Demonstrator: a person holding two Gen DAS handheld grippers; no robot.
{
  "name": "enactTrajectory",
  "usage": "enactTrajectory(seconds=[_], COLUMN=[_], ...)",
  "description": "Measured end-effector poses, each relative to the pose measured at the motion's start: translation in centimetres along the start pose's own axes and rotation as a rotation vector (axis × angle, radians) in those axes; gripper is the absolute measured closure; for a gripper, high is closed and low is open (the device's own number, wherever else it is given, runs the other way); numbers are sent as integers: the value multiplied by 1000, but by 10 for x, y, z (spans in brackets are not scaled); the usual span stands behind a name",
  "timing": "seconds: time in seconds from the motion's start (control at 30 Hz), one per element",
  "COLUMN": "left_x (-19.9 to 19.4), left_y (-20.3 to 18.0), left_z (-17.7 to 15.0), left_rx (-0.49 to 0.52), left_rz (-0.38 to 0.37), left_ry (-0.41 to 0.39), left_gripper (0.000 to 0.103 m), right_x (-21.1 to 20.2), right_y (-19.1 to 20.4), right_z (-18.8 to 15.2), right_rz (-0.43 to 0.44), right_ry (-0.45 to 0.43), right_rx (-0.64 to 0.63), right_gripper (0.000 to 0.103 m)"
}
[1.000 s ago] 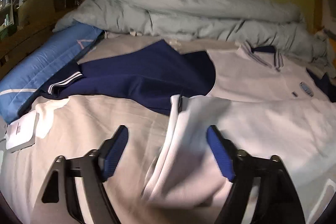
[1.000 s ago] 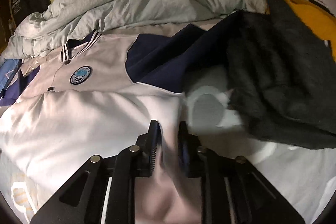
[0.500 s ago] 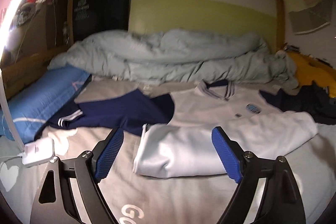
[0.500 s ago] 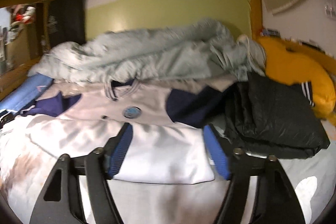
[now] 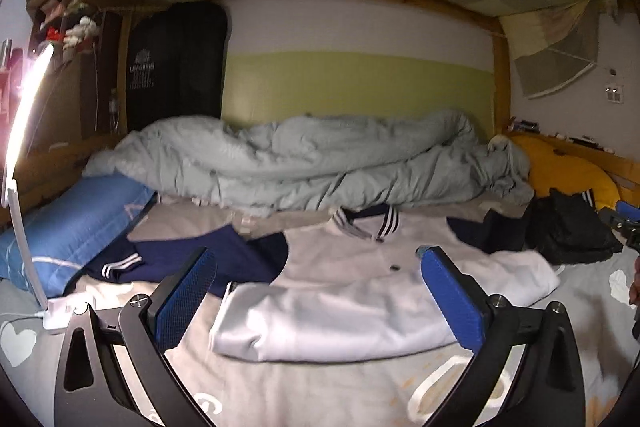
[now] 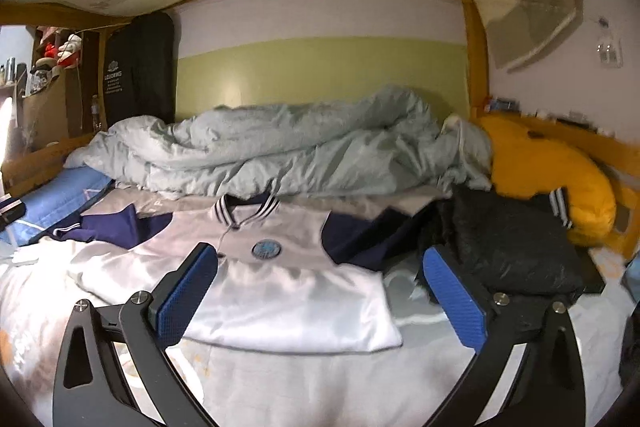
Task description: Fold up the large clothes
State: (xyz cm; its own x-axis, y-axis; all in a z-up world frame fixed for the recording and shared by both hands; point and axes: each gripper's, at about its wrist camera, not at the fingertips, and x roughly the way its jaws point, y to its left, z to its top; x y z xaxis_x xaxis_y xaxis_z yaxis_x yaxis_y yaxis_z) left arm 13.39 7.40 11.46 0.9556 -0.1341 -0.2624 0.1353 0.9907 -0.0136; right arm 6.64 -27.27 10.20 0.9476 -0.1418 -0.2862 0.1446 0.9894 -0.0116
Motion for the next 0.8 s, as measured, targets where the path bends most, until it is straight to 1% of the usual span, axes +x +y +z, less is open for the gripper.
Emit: enactTrajectory(seconds=[0.07, 0.13, 0.17, 0.23, 0.37, 0.43, 0.5, 0.53, 0.57, 0.6, 0.63, 0.67, 0.73, 0.8], left_x=[-1, 0, 1, 3, 20, 33, 49, 58, 69, 76, 88, 95, 116, 141], left_y=[-9, -17, -23, -30, -39, -41, -43, -43, -42, -41, -39, -38, -32, -24], left_z=[6, 12, 17, 28, 61, 73, 81, 83, 84, 82, 79, 75, 62, 42], left_rx=[-1, 21, 42, 44, -24, -52, -64, -66, -73, -78, -83, -86, -101, -105], left_rz=[-4, 7, 21, 28, -22, -37, -56, -64, -68, -67, -65, -68, -78, -73], left_ry=[-23, -46, -71, -113, -168, -189, -185, -177, -180, -186, -188, -184, -164, -140], left_gripper=[0, 0, 0, 0, 0, 0, 0, 0, 0, 0, 0, 0, 0, 0], right_x=[-2, 0, 1, 7, 19, 29, 38, 43, 48, 50, 52, 56, 69, 95], right_y=[4, 8, 11, 20, 40, 49, 57, 60, 61, 61, 62, 65, 71, 76], right_z=[4, 10, 14, 29, 58, 72, 85, 90, 95, 99, 102, 103, 103, 92], right_rz=[-4, 33, 43, 77, 106, 116, 126, 114, 86, 80, 98, 114, 92, 80], right_ry=[-28, -22, -19, -37, -80, -83, -94, -95, -97, -108, -133, -161, -201, -222], right_rx=[-14, -14, -9, 2, 14, 35, 73, 101, 148, 189, 222, 234, 221, 202], right_gripper=[1, 1, 1, 1, 1, 1, 1, 1, 1, 1, 1, 1, 1, 1])
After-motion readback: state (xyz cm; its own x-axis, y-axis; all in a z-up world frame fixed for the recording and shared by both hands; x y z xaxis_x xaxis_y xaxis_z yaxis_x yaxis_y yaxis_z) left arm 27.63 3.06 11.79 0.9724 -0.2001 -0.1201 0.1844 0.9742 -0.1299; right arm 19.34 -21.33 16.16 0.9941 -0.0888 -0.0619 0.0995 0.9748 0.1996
